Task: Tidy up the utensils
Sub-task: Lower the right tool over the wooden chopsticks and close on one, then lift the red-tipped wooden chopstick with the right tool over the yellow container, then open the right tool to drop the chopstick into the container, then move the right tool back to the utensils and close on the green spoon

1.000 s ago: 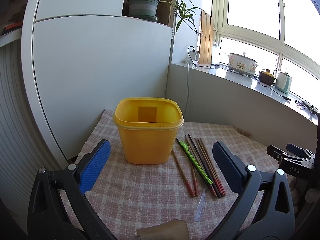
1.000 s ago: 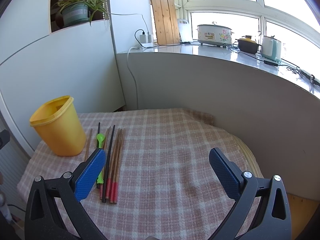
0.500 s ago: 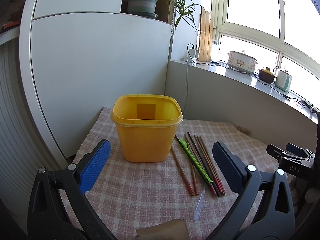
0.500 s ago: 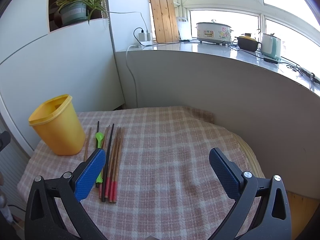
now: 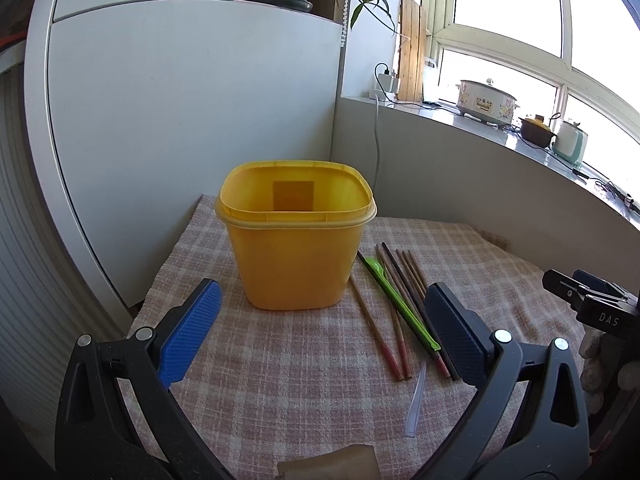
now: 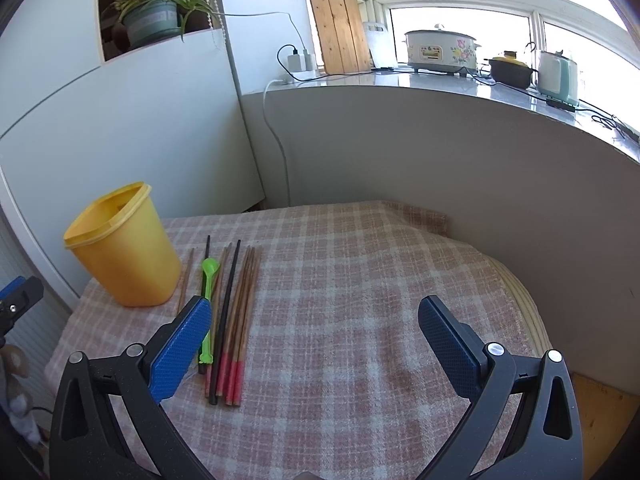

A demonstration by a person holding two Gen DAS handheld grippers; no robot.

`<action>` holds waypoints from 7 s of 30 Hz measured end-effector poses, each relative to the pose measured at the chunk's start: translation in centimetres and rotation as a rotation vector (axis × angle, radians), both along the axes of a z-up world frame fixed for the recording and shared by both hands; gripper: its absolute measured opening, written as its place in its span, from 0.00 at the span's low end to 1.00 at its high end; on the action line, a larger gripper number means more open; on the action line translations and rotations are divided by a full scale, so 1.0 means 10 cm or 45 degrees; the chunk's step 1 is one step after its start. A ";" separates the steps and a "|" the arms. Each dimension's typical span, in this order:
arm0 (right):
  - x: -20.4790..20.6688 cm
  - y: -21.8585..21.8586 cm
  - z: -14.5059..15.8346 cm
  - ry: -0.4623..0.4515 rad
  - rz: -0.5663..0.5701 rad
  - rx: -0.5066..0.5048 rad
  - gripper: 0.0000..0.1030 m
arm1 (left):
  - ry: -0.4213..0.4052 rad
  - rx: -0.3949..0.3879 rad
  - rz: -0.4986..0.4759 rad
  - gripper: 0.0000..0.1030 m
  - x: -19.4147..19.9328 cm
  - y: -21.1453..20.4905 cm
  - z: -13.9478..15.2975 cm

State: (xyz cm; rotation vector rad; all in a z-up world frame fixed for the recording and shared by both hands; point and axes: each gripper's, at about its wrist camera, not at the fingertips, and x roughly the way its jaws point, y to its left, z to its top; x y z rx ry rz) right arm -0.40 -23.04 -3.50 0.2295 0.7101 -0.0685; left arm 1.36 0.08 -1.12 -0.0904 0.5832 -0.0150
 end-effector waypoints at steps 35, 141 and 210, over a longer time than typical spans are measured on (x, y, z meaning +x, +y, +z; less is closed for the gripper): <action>1.43 0.29 -1.04 0.599 0.350 0.411 0.17 | 0.420 -0.127 -0.222 0.19 0.82 -0.49 -1.04; 2.02 1.27 0.50 -0.005 0.455 0.318 0.05 | -0.182 -0.459 -0.183 0.04 1.72 0.92 0.15; 1.30 0.71 0.43 -0.039 0.362 0.237 0.27 | -0.235 -0.362 -0.237 0.14 0.73 0.68 0.20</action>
